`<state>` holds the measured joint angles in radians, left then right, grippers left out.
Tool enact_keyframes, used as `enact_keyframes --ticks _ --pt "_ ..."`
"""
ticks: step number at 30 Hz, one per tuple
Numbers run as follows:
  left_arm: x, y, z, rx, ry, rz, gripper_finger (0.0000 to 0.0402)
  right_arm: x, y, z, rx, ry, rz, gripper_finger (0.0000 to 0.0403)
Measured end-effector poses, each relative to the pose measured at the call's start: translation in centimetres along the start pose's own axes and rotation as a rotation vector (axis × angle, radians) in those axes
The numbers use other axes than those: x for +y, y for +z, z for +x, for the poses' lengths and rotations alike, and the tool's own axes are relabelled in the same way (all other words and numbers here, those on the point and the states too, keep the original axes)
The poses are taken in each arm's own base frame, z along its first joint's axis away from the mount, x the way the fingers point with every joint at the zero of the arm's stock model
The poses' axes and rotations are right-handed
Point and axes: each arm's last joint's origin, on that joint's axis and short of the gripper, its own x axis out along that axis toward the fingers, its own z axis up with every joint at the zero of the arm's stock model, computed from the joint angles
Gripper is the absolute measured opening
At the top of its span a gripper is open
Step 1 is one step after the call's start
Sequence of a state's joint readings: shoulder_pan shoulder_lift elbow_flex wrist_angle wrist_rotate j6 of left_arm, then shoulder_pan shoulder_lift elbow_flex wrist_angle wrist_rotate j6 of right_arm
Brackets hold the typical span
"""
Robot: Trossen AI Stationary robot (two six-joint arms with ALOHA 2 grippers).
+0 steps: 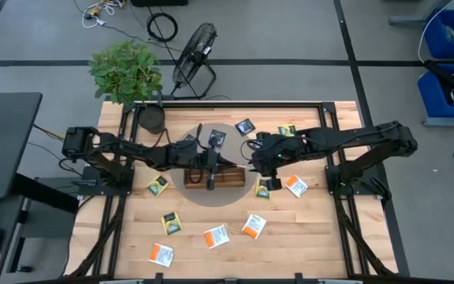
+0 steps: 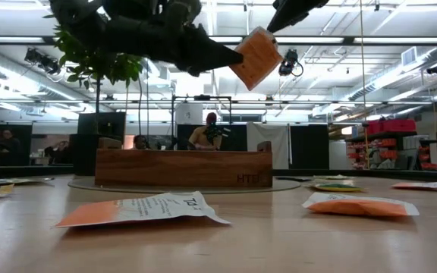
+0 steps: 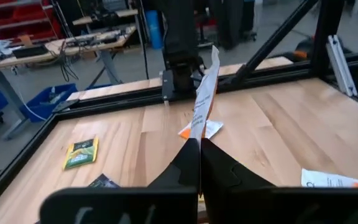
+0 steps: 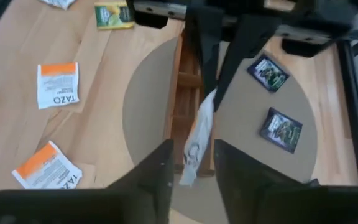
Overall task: Pick & Place Tea
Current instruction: Put the orange tea bag into the left compartment of the wooden organizer
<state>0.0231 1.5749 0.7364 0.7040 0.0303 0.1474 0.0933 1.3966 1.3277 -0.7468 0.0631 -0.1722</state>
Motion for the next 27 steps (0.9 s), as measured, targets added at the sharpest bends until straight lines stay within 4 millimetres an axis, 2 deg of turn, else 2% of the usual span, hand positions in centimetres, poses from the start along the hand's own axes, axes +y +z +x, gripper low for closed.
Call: enact_keyframes --ticks 5,11,15,21,27 --pt "-0.5 -1.2 -1.5 -0.124 0.007 -0.053 0.0002 0.3 -0.7 -1.3 -0.085 -0.01 0.016 0.0169" --pt "-0.7 -1.9 -4.5 -0.38 0.023 -0.113 0.0002 0.9 -3.4 -1.0 -0.243 -0.062 0.021 0.0169" --pt "-0.8 -2.1 -5.7 -0.461 0.021 -0.145 0.0002 1.2 -4.9 0.3 -0.39 -0.09 0.027 0.0168" --pt "-0.9 -1.9 -5.7 -0.478 0.014 -0.145 0.0002 1.6 -6.8 3.1 -0.537 -0.147 0.012 0.0168" --pt "-0.8 -1.6 -5.9 -0.513 0.023 -0.136 0.0002 1.7 -7.2 4.7 -0.707 -0.195 -0.01 0.0168"
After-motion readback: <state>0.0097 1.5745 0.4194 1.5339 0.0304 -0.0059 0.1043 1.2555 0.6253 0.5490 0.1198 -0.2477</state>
